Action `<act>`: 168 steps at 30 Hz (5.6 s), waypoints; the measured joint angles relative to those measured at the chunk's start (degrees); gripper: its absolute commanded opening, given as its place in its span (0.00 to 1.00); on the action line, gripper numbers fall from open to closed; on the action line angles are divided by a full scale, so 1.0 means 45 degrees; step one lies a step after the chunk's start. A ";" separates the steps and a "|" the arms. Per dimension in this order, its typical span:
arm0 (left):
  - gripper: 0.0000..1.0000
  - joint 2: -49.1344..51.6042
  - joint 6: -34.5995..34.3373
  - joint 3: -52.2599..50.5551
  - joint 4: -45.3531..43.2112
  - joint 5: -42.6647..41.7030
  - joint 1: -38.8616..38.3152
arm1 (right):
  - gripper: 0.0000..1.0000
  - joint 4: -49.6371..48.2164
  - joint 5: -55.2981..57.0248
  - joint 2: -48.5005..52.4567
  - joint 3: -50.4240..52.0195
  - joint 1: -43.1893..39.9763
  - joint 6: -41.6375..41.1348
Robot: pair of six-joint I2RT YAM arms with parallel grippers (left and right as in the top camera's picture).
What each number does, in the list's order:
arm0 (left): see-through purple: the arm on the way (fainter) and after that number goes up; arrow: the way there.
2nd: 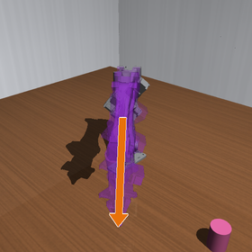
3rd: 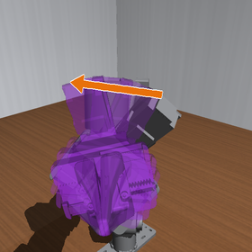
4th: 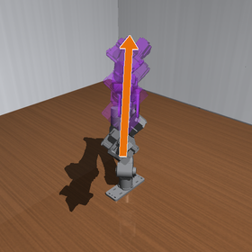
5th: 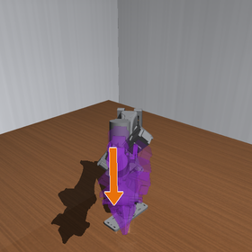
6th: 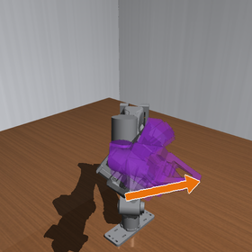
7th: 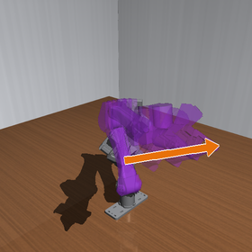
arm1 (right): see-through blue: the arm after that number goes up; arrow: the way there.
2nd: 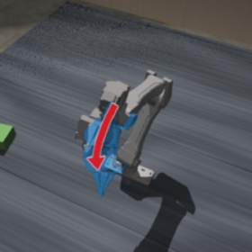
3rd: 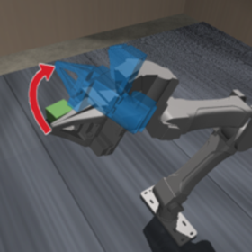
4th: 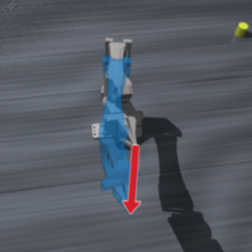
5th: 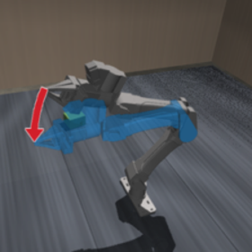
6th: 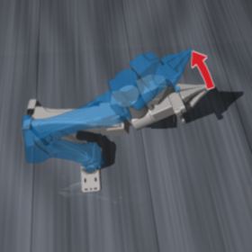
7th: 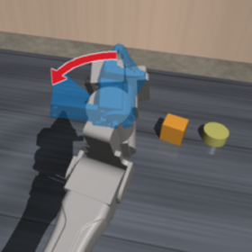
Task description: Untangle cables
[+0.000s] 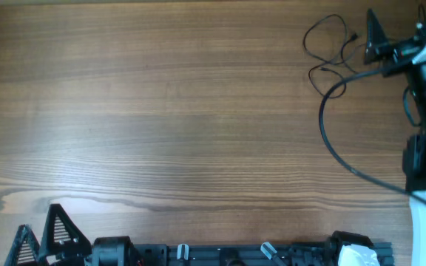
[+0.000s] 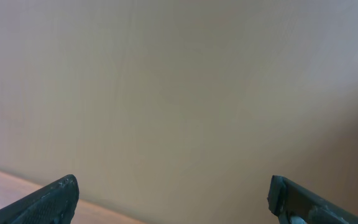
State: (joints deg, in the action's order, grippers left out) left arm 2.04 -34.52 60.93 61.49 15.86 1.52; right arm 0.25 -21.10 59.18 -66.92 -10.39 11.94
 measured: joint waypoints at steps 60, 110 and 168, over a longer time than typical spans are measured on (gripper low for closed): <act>1.00 -0.0277 0.3813 -1.2526 -1.2356 -0.3657 0.0000 | 1.00 0.0758 -0.0214 -0.7091 0.0015 0.0636 -0.0131; 1.00 -0.0277 0.4323 -1.3328 -1.2672 -0.3842 -0.0005 | 1.00 0.1477 -0.0214 -1.1895 0.0039 0.0641 -0.0126; 1.00 -0.0277 0.8335 -1.3328 -1.2677 -0.3891 -0.0005 | 1.00 0.2108 -0.0733 -1.2954 0.1389 0.0228 0.0942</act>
State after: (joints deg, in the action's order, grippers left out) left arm 0.80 2.98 0.95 4.45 -1.65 1.50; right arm 9.74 -24.40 0.89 -60.66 -9.37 16.19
